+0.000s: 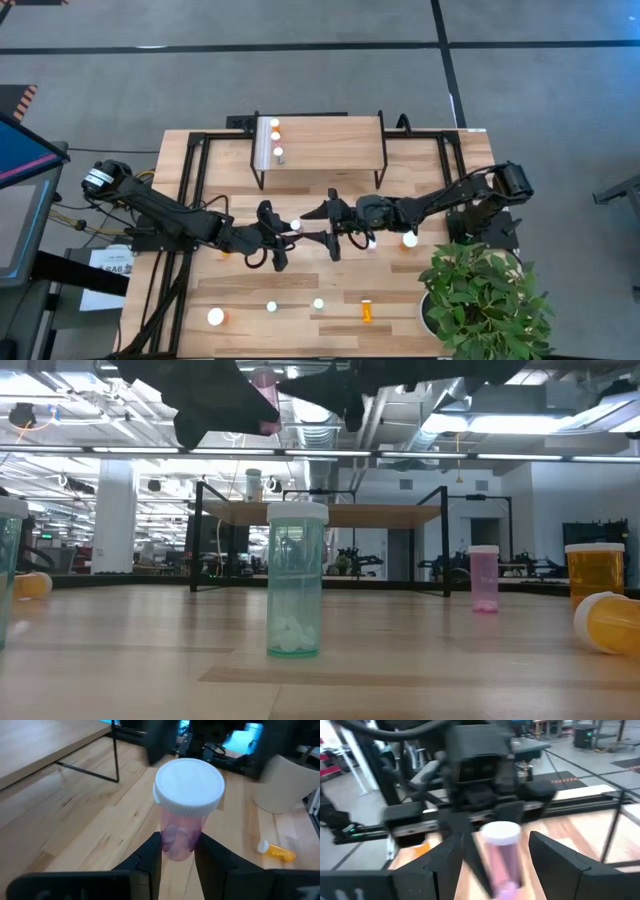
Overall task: Pick and place medicine bottles onto shelf by color
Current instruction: Put the left pink pill bottle on the shelf
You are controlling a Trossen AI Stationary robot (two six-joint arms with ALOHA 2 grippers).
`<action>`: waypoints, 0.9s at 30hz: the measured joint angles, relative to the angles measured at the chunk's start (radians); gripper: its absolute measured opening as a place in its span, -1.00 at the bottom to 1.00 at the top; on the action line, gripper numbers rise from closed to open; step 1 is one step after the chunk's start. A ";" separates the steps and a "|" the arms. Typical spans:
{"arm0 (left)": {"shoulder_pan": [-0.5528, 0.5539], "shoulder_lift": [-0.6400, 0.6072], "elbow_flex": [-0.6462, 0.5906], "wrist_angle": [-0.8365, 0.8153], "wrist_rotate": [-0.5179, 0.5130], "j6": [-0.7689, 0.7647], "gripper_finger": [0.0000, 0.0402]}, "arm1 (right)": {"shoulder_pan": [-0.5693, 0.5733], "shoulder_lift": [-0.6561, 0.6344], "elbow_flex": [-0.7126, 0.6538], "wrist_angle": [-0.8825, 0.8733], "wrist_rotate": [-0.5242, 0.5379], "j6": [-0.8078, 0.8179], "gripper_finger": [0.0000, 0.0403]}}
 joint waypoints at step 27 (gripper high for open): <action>0.040 -0.001 0.000 0.063 0.057 -0.026 -0.60 | -0.017 0.000 0.000 -0.023 -0.063 -0.035 0.22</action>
